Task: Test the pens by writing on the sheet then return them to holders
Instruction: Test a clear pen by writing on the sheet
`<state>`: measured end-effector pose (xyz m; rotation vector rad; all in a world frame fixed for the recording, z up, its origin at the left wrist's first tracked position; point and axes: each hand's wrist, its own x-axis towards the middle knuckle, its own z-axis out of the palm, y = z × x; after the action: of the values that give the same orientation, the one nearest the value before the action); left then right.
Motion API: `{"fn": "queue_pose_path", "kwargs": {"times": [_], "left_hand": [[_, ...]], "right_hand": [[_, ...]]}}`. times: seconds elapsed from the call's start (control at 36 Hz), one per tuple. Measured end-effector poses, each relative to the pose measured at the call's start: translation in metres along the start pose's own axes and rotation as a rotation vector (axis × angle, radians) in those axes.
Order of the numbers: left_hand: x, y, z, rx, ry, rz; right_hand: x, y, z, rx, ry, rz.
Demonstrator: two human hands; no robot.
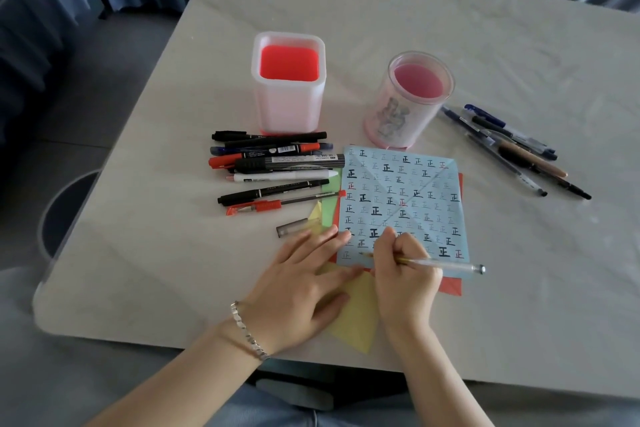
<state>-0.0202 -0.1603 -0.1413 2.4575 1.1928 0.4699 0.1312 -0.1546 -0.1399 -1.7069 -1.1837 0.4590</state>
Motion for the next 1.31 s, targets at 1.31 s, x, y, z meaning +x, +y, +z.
{"fn": "queue_pose_path", "kwargs": {"times": [1.31], "left_hand": [[-0.001,-0.005,0.003,0.046,-0.025,0.025]], "right_hand": [[0.01,-0.032,-0.052,-0.066,-0.523,0.117]]}}
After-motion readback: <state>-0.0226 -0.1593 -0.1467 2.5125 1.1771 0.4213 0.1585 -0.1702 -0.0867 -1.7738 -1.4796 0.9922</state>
